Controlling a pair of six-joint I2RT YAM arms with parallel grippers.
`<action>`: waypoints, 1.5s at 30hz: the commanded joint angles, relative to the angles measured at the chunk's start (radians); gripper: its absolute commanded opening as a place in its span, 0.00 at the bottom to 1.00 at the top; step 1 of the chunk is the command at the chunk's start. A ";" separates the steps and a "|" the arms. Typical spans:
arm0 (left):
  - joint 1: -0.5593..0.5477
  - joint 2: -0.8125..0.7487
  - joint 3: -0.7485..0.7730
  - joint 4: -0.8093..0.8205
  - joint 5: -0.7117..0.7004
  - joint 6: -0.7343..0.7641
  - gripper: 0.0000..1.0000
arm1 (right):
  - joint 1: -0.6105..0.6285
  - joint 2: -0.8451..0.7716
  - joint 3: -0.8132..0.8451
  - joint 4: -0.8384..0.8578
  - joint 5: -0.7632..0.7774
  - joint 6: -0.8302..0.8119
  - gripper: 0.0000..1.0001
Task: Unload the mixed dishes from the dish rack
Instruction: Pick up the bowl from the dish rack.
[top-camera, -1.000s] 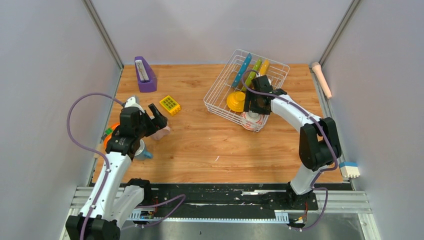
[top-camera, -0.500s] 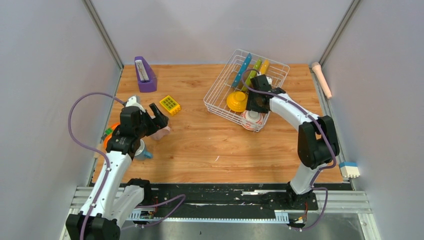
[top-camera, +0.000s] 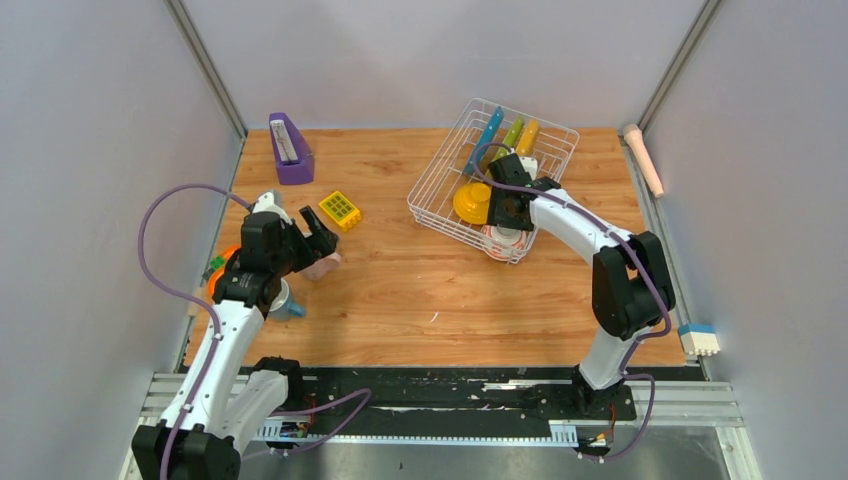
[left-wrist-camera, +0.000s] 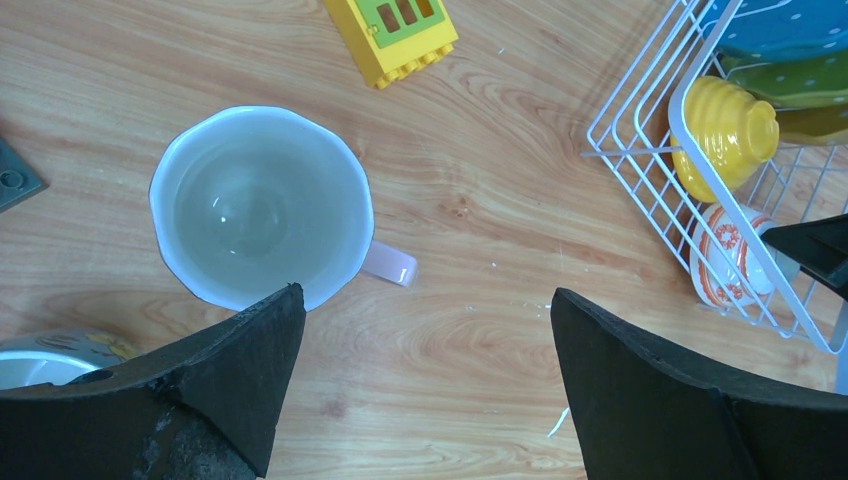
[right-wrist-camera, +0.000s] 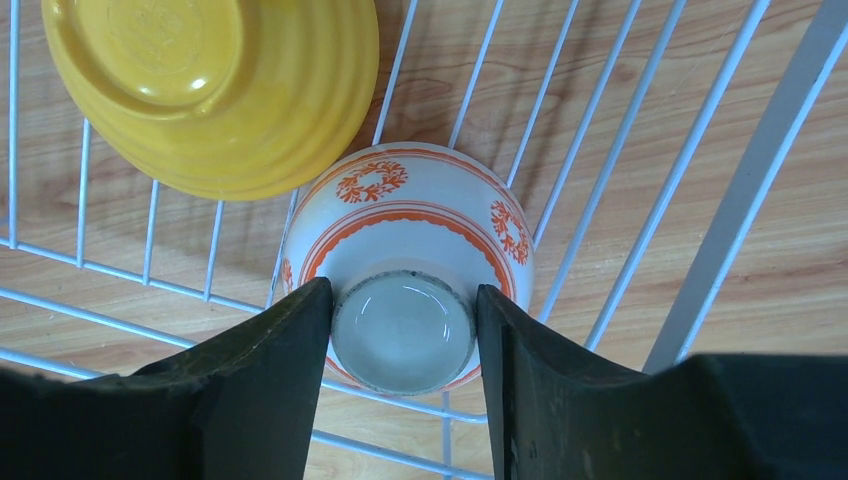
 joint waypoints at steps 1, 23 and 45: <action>0.005 0.000 -0.001 0.040 0.010 0.009 1.00 | 0.025 -0.001 0.009 -0.098 -0.021 0.055 0.52; 0.004 0.006 0.007 0.066 0.071 -0.009 1.00 | 0.017 -0.123 0.022 -0.028 -0.013 0.098 0.00; 0.005 0.046 0.012 0.208 0.318 -0.051 1.00 | -0.142 -0.387 -0.161 0.266 -0.442 0.103 0.00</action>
